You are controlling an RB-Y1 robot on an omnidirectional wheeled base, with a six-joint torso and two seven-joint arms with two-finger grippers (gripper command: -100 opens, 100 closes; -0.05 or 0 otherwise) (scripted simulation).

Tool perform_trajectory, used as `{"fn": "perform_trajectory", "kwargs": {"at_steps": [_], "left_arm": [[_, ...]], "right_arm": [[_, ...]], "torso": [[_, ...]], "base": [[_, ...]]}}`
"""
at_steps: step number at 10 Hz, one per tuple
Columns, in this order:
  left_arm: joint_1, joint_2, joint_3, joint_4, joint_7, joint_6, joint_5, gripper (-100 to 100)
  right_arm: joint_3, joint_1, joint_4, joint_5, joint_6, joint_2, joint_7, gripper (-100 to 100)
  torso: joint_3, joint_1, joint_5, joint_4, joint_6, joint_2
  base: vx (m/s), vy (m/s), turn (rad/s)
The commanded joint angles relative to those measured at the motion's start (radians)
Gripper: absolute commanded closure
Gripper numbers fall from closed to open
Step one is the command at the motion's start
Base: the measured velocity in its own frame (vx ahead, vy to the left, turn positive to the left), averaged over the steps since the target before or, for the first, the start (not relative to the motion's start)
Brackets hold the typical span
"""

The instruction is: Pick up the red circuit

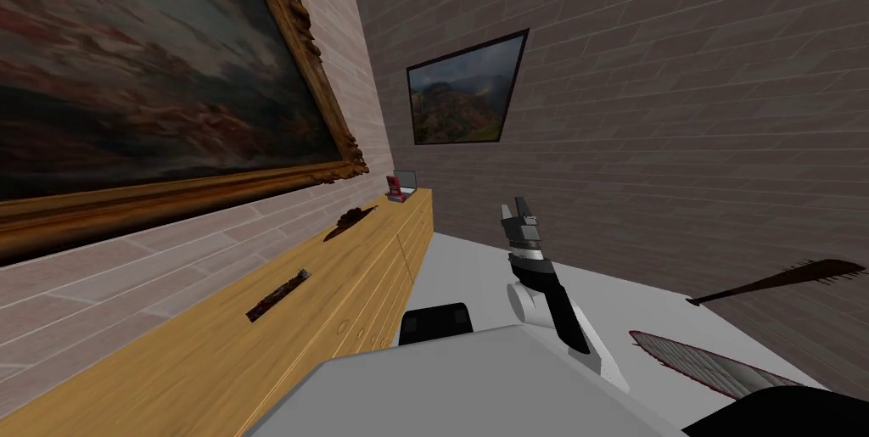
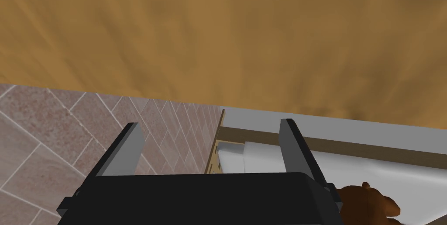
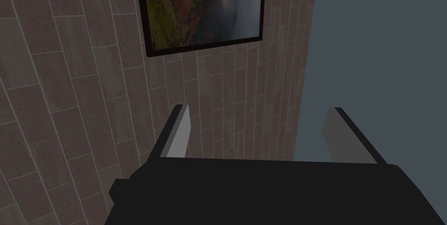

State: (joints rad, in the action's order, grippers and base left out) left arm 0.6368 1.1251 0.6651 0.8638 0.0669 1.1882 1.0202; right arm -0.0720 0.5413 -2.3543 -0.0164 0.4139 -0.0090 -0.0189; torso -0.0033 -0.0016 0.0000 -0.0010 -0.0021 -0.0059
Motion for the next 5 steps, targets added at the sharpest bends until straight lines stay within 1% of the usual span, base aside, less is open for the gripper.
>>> {"fn": "perform_trajectory", "kwargs": {"at_steps": [1, 2, 3, 4, 5], "left_arm": [[-0.006, 0.022, 0.031, -0.048, 0.007, 0.050, 0.023, -100], [-0.006, 0.022, 0.031, -0.048, 0.007, 0.059, 0.023, -100], [-0.014, 0.038, 0.056, -0.086, 0.012, 0.096, 0.040, -100], [-0.014, 0.038, 0.056, -0.086, 0.012, 0.101, 0.040, -100], [-0.023, 0.049, 0.078, -0.120, 0.016, 0.140, 0.056, -100]], "right_arm": [[0.000, 0.000, 0.000, 0.000, 0.000, 0.000, 0.000, 0], [0.000, 0.000, 0.000, 0.000, 0.000, 0.000, 0.000, 0], [0.000, 0.000, 0.000, 0.000, 0.000, 0.000, 0.000, 0], [0.000, 0.000, 0.000, 0.000, 0.000, 0.000, 0.000, 0], [0.000, 0.000, 0.000, 0.000, 0.000, 0.000, 0.000, 0]], "torso": [[0.000, 0.000, 0.000, 0.000, 0.000, 0.000], [-0.001, 0.000, 0.000, 0.000, 0.001, -0.002], [-0.001, 0.000, 0.000, 0.000, 0.000, -0.001], [-0.001, -0.001, 0.000, 0.000, 0.001, -0.002], [-0.001, -0.001, 0.000, 0.000, 0.000, -0.001]], "base": [[0.097, -0.008, -0.233], [0.082, -0.007, -0.169], [0.096, -0.023, -0.316], [0.080, -0.011, -0.162], [0.088, -0.027, -0.255]]}}
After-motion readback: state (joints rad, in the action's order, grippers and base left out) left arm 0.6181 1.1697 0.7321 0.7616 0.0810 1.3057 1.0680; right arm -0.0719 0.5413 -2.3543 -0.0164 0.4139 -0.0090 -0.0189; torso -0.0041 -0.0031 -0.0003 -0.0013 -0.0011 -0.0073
